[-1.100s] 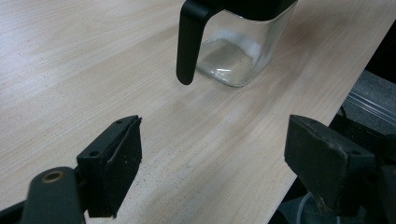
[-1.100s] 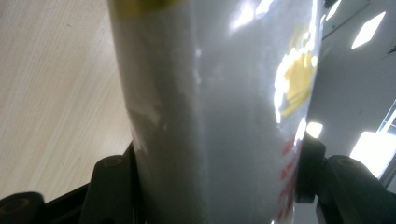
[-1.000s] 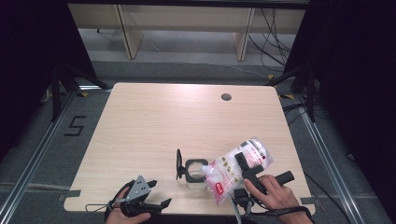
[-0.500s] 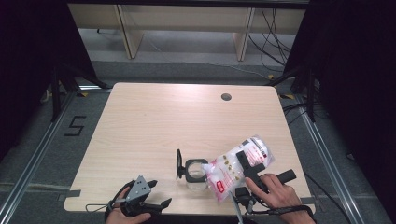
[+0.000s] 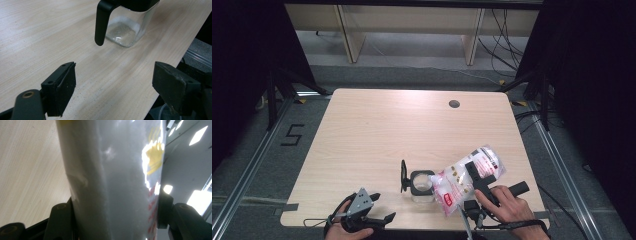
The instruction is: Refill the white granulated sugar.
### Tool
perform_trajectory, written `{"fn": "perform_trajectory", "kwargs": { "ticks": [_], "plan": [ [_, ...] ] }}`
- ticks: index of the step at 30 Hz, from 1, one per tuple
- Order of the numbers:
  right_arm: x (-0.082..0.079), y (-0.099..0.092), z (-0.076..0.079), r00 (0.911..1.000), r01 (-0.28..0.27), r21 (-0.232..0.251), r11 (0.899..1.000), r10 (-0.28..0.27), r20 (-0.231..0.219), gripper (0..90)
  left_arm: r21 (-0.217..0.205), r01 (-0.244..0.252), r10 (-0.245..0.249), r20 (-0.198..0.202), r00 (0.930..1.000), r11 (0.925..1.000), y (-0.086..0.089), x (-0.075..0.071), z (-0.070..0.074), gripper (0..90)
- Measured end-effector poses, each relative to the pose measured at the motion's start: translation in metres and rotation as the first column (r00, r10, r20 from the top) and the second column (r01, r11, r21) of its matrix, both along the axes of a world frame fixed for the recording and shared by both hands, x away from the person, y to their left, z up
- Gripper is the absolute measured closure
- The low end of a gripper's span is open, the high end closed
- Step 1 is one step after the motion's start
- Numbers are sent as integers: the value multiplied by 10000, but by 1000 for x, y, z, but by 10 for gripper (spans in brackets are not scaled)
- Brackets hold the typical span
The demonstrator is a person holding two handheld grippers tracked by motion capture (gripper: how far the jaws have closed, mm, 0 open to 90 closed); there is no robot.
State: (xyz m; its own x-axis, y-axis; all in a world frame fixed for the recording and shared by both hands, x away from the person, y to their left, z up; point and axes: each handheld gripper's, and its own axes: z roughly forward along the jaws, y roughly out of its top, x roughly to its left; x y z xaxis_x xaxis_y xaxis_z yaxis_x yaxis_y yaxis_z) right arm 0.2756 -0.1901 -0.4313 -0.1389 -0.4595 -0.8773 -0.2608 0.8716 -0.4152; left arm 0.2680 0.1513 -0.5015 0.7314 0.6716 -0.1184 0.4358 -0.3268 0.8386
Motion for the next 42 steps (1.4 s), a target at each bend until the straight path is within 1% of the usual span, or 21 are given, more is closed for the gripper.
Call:
{"fn": "perform_trajectory", "kwargs": {
  "ticks": [7, 9, 12, 14, 15, 19, 20, 22, 23, 25, 28, 29, 30, 32, 33, 34, 35, 38, 40, 41, 42],
  "plan": [
    [-1, 0, 1, 9999, -134, 6, 9999, 134, 13, 446, 148, 96, -97, 72, 9999, 9998, 1, 1, 1, 185],
    [-2, -1, 0, 10000, 17, 197, 9998, -17, -12, 447, 159, 61, -62, 48, 10000, 9999, 1, 0, 1, 185],
    [-2, 0, 1, 10000, -49, 161, 9999, 50, -44, 447, 147, 97, -98, 68, 9999, 9998, 1, 1, 1, 185],
    [-3, 0, -1, 9999, -65, 313, 9995, 68, -97, 447, 287, 103, -105, 65, 9999, 9995, 2, 1, 1, 185],
    [-3, 1, 0, 9999, -143, 162, 9998, 145, -82, 447, 246, 105, -107, 78, 9999, 9996, 2, 1, 1, 185],
    [-4, 2, -2, 9997, -157, 232, 9996, 160, -162, 448, 216, 100, -100, 39, 9999, 9997, 2, 1, 1, 185],
    [-3, 3, -1, 9994, -329, 72, 9994, 330, -136, 448, 220, 98, -99, 36, 9999, 9997, 2, 1, 1, 185],
    [-6, 3, -4, 9997, -64, 499, 9987, 75, -219, 448, 239, 117, -119, 78, 9999, 9996, 2, 1, 1, 185],
    [-6, 5, -3, 9995, -259, 205, 9995, 263, -191, 448, 291, 112, -113, 49, 9999, 9995, 3, 1, 2, 185],
    [-7, 4, -5, 9996, -88, 595, 9982, 103, -262, 448, 288, 112, -113, 47, 9999, 9995, 3, 1, 2, 185],
    [-4, 8, -2, 9983, -553, -10, 9985, 553, -183, 448, 300, 121, -122, 40, 9999, 9995, 3, 1, 2, 185],
    [-5, 7, -3, 9986, -476, 128, 9988, 479, -216, 448, 181, 118, -119, 53, 9999, 9998, 2, 1, 1, 185],
    [-6, 5, -7, 9994, -165, 528, 9985, 180, -280, 448, 143, 127, -128, 61, 9999, 9998, 2, 0, 1, 185],
    [-5, 6, -5, 9989, -362, 285, 9989, 370, -275, 448, 144, 121, -122, 61, 9999, 9998, 2, 1, 1, 185],
    [-4, 8, -3, 9984, -519, 43, 9986, 520, -230, 448, 309, 128, -129, 41, 9999, 9994, 3, 1, 2, 185],
    [-5, 7, -3, 9985, -506, 78, 9987, 507, -209, 449, 297, 125, -126, 45, 9999, 9995, 3, 1, 2, 185],
    [-5, 6, -4, 9992, -313, 364, 9988, 323, -249, 449, 299, 124, -126, 46, 9999, 9995, 3, 1, 2, 185],
    [-5, 7, -1, 9988, -475, 88, 9988, 476, -151, 449, 180, 125, -126, 71, 9999, 9998, 2, 1, 1, 185],
    [-6, 7, 0, 9991, -414, 121, 9991, 416, -119, 449, 46, 79, -80, 47, 10000, 10000, 1, 0, 1, 185],
    [-8, 5, -2, 9995, -243, 378, 9990, 250, -180, 449, 40, 77, -77, 52, 10000, 10000, 1, 0, 1, 185],
    [-9, 5, -1, 9995, -282, 335, 9990, 287, -149, 449, 369, 138, -141, 67, 9999, 9992, 3, 1, 2, 185]
  ]
}}
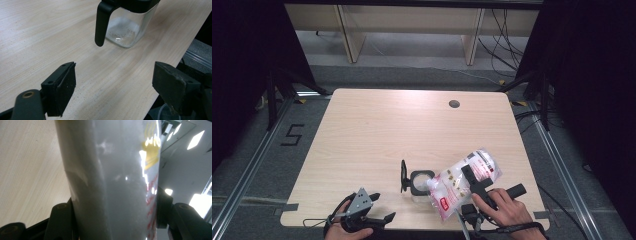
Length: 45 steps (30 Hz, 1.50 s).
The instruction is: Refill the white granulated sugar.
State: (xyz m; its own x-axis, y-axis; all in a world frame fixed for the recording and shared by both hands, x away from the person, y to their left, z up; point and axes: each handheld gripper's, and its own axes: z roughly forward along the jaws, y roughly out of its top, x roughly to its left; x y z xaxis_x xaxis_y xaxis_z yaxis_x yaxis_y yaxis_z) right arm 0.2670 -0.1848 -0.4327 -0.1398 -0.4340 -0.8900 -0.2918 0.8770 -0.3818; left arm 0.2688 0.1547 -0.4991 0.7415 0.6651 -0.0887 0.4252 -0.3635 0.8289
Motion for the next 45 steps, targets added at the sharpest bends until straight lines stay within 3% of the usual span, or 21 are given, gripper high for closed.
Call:
{"fn": "perform_trajectory", "kwargs": {
  "ticks": [2, 8, 13, 14, 17, 20, 21, 23, 25, 27, 28, 32, 33, 35, 37, 42, 43, 45],
  "plan": [
    [0, 2, 1, 9998, -186, -262, 9995, 186, -15, 449, -201, -50, 50, -28, 10000, 9998, -1, 0, -1, 185],
    [-2, 2, -1, 9999, -86, -20, 10000, 86, -134, 450, -418, -225, 216, -204, 9996, 9989, -2, -2, -1, 185],
    [0, -1, 1, 10000, -59, -83, 9999, 59, -69, 450, -177, -20, 20, -19, 10000, 9998, -1, 0, 0, 184],
    [1, -1, 2, 9998, -194, -264, 9995, 194, -8, 450, -366, -198, 190, -213, 9996, 9991, -2, -2, -1, 184],
    [0, -3, 2, 9999, 56, -70, 10000, -56, -105, 451, -364, -190, 183, -195, 9996, 9992, -2, -2, -1, 185],
    [0, -3, 3, 9998, -183, -185, 9997, 181, -70, 451, -448, -230, 221, -216, 9995, 9987, -3, -2, -1, 184],
    [0, -2, 3, 9998, -209, -193, 9996, 207, -63, 452, -272, -198, 193, -181, 9996, 9994, -1, -1, -1, 184],
    [-2, -3, 2, 9999, 16, 41, 10000, -16, -126, 452, -409, -225, 219, -166, 9996, 9989, -2, -2, -1, 185],
    [0, 0, 3, 9998, -205, -167, 9997, 203, -87, 452, -392, -296, 292, -118, 9995, 9988, -1, -1, 0, 186],
    [1, 0, 2, 9998, -159, -18, 9999, 159, -131, 453, -328, -239, 241, 42, 9997, 9992, 0, 0, 0, 186],
    [4, 2, 2, 9995, -303, -139, 9994, 302, -112, 453, -408, -357, 354, -78, 9993, 9985, 0, -1, 0, 186],
    [6, 2, 1, 9996, -204, -175, 9996, 201, -176, 453, -361, -245, 245, 8, 9997, 9990, -1, -1, 0, 186],
    [5, 0, -1, 9997, 48, 241, 9997, -42, -254, 453, -313, -179, 180, 50, 9998, 9994, -1, 0, 0, 186],
    [7, 2, 3, 9995, -312, -230, 9992, 310, -95, 454, -459, -345, 339, -129, 9993, 9984, -2, -2, -1, 186],
    [7, 2, 4, 9995, -286, -252, 9993, 284, -97, 454, -337, -180, 182, 67, 9998, 9993, -1, 0, 0, 186],
    [6, 2, 4, 9996, -273, -130, 9995, 271, -115, 454, -447, -334, 329, -122, 9994, 9984, -2, -1, -1, 186],
    [5, 1, 2, 9997, -190, 95, 9998, 192, -166, 455, -361, -253, 252, -33, 9997, 9990, -1, -1, 0, 186],
    [6, 2, 3, 9990, -407, -57, 9992, 406, -206, 455, -313, -161, 163, 53, 9999, 9994, 0, 0, 0, 186]
  ]
}}
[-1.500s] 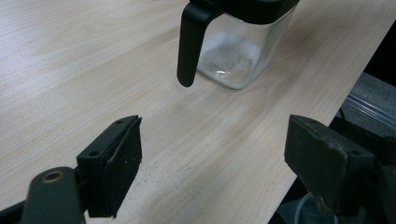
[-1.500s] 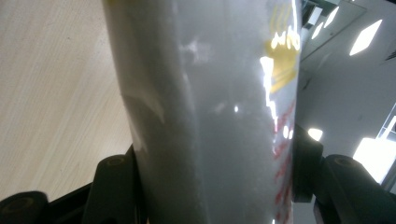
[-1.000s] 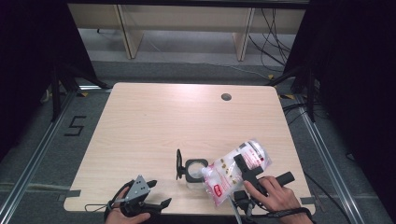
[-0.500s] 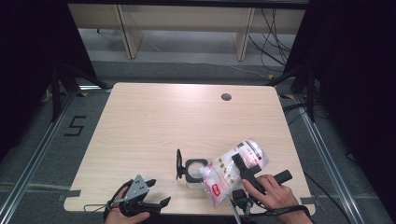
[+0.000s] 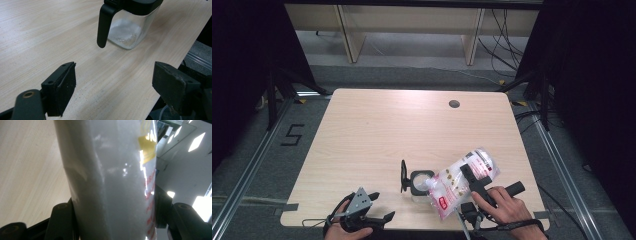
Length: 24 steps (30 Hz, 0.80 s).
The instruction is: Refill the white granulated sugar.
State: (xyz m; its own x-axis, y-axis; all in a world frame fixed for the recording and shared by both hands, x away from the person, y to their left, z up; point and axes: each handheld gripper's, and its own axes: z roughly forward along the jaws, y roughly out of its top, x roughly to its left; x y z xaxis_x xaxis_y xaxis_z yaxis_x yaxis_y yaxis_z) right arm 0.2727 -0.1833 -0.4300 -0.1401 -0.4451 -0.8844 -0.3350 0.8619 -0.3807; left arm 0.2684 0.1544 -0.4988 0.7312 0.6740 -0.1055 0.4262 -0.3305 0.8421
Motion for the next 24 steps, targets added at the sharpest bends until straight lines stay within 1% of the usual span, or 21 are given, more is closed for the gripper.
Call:
{"fn": "perform_trajectory", "kwargs": {
  "ticks": [2, 3, 4, 5, 11, 12, 16, 17, 18, 19, 21, 22, 24],
  "plan": [
    [0, -3, -3, 9998, 199, 288, 9994, -196, -91, 455, 41, 14, -14, 29, 10000, 10000, 1, 0, 0, 186],
    [0, -5, -6, 9991, 389, 623, 9973, -378, -197, 455, 40, 9, -9, 28, 10000, 10000, 1, 0, 0, 186],
    [0, -5, -6, 9992, 373, 540, 9978, -364, -179, 455, -3, 20, -20, 32, 10000, 10000, 1, 0, 0, 186],
    [2, -5, -4, 9997, 208, 309, 9993, -204, -136, 456, -14, 6, -6, 17, 10000, 10000, 1, 0, 0, 186],
    [0, -7, -4, 9993, 362, 452, 9983, -357, -122, 457, 36, 5, -5, -4, 10000, 10000, 0, 0, 0, 186],
    [0, -7, -5, 9990, 409, 518, 9978, -400, -175, 457, 42, 9, -9, 14, 10000, 10000, 1, 0, 1, 186],
    [0, -7, -2, 9997, 222, 339, 9992, -220, -62, 458, -19, 11, -10, 19, 10000, 10000, 1, 0, 0, 186],
    [-1, -7, -3, 9994, 351, 486, 9982, -348, -76, 458, -14, 15, -15, 20, 10000, 10000, 1, 0, 0, 186],
    [0, -6, -2, 9998, 173, 213, 9996, -173, 14, 458, -14, 23, -23, 28, 10000, 10000, 1, 0, 0, 186],
    [-1, -7, -2, 9997, 244, 300, 9993, -245, 27, 458, -7, 25, -25, 27, 10000, 10000, 1, 0, 0, 186],
    [-2, -6, -1, 9998, 203, 166, 9997, -204, 76, 459, -15, 18, -17, 34, 10000, 10000, 1, 0, 0, 186],
    [-3, -7, -2, 9995, 320, 266, 9991, -321, 43, 458, -15, 15, -15, 36, 10000, 10000, 1, 0, 0, 186],
    [-3, -6, 0, 9999, 104, 129, 9999, -106, 125, 458, -14, 14, -14, 26, 10000, 10000, 1, 0, 0, 186]
  ]
}}
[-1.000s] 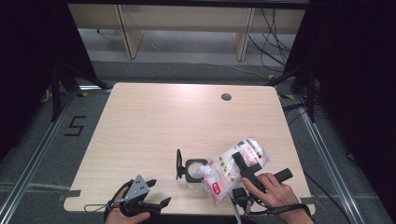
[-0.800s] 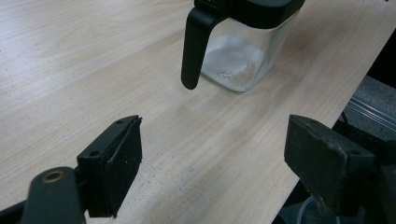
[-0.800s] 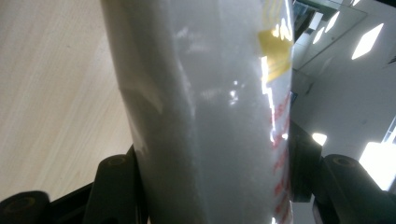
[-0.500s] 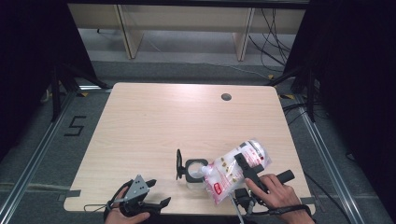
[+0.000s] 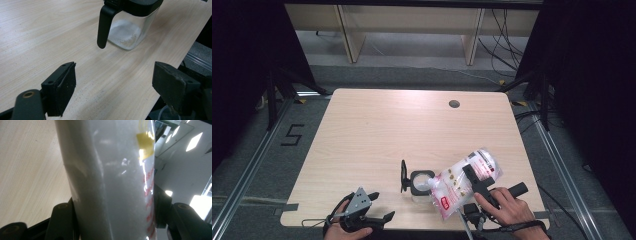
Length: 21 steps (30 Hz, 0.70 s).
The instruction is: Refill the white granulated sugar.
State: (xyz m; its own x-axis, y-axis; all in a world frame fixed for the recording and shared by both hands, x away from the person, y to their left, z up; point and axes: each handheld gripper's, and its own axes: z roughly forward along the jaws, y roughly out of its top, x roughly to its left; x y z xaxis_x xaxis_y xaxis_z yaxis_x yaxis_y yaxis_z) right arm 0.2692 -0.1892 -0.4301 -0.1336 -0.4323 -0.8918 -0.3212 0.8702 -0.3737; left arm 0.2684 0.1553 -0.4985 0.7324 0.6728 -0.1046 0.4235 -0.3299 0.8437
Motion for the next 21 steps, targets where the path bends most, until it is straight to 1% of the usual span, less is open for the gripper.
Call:
{"fn": "perform_trajectory", "kwargs": {
  "ticks": [1, 2, 4, 5, 7, 8, 10, 11, 13, 16, 21],
  "plan": [
    [0, 1, 1, 9999, -138, -81, 9999, 138, 48, 459, -1, -3, 3, -3, 10000, 10000, 0, 0, 0, 186],
    [0, 1, 2, 9998, -161, -100, 9998, 162, 97, 459, 2, 4, -4, 5, 10000, 10000, 0, 0, 0, 186],
    [-1, 1, 2, 9999, -124, -33, 9999, 125, 44, 459, -2, 5, -5, 14, 10000, 10000, 0, 0, 0, 186],
    [-2, 0, 1, 10000, -1, 74, 10000, 1, 25, 459, -5, -8, 8, 0, 10000, 10000, 0, 0, 0, 186],
    [-2, 0, 0, 10000, 15, 102, 9999, -15, -39, 459, -3, -11, 11, 0, 10000, 10000, 0, 0, 0, 186],
    [-2, 1, 0, 10000, -5, 9, 10000, 5, -5, 459, 42, 3, -3, 24, 10000, 10000, 0, 0, 0, 186],
    [-2, 1, -1, 10000, -80, 29, 10000, 81, -42, 460, -9, 3, -3, 10, 10000, 10000, 0, 0, 0, 186],
    [-1, 3, -1, 9997, -251, -144, 9996, 250, -33, 459, -12, -3, 3, -3, 10000, 10000, 0, 0, 0, 186],
    [-2, 2, -4, 10000, -58, 35, 10000, 59, -74, 460, -18, -5, 5, 1, 10000, 10000, 0, 0, 0, 186],
    [-1, 3, -4, 9998, -136, 78, 9999, 137, -125, 460, -25, -3, 3, -3, 10000, 10000, 0, 0, 0, 186],
    [-2, 3, -3, 9998, -194, 13, 9998, 194, -75, 460, -7, 6, -6, -1, 10000, 10000, 0, 0, 0, 186]
  ]
}}
